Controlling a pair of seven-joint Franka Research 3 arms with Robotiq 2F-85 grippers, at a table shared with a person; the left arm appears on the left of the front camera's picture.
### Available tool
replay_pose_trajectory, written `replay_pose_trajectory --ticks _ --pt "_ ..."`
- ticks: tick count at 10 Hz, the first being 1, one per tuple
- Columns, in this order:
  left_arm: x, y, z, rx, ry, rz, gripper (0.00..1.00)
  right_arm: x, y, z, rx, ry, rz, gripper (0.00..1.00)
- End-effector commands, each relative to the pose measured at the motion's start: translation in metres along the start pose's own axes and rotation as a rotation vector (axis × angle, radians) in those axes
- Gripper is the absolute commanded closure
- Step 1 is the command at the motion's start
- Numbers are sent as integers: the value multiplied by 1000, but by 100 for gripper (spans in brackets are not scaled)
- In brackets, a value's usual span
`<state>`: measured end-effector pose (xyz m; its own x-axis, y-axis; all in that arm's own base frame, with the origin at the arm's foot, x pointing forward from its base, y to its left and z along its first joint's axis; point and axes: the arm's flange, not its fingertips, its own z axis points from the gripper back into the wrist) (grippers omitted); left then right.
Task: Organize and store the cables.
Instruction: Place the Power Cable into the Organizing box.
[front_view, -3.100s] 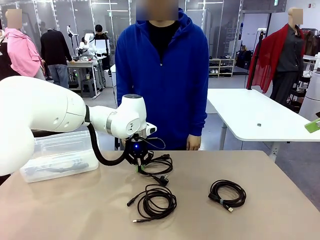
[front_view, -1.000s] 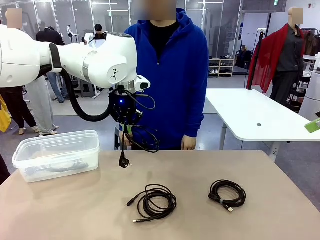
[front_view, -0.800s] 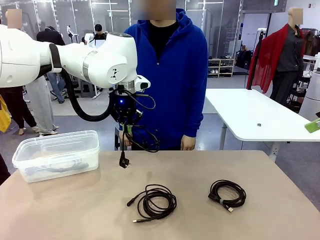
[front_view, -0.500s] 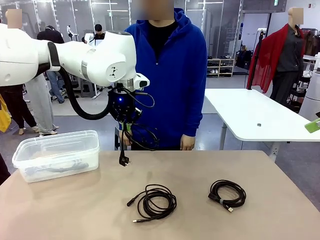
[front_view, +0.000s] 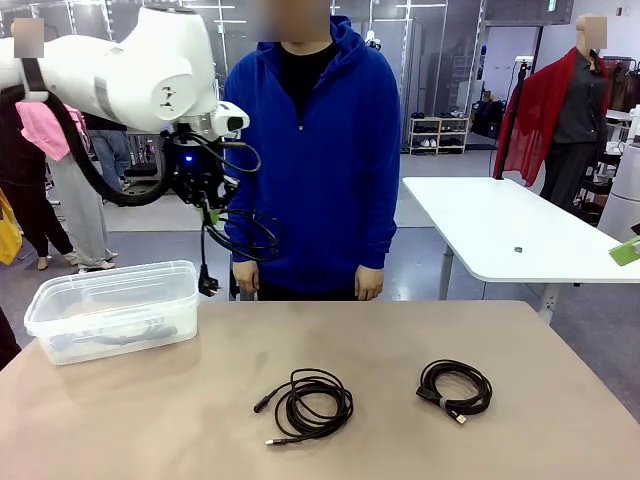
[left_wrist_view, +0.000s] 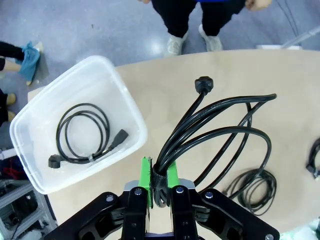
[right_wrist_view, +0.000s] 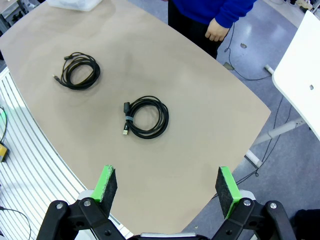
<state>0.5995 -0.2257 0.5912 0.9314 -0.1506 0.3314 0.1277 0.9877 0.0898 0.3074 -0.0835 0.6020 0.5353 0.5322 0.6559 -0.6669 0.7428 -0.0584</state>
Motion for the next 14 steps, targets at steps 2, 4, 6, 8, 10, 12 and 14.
replay_pose_trajectory --ticks 2,4,6,8,10,12,14 --pt "-37 68 -16 -59 -57 107 85 -1 -1 -1 6 -4 5 0" --pt "-53 114 -20 -93 -112 200 85 -1 -1 -1 6 -4 5 0" --pt "-66 147 -29 -102 -120 273 85 -1 -1 -1 6 -4 5 0" --pt "-77 167 -34 -135 -141 286 85 -1 -1 -1 6 -4 5 0" --pt "-84 191 -38 -124 -173 316 85 -1 -1 -1 6 -4 5 0" --pt "-90 212 -49 -112 -159 355 85 -1 -1 -1 6 -4 5 0" --pt "-98 227 -67 -112 -127 384 85 -1 -1 -1 6 -4 5 0"
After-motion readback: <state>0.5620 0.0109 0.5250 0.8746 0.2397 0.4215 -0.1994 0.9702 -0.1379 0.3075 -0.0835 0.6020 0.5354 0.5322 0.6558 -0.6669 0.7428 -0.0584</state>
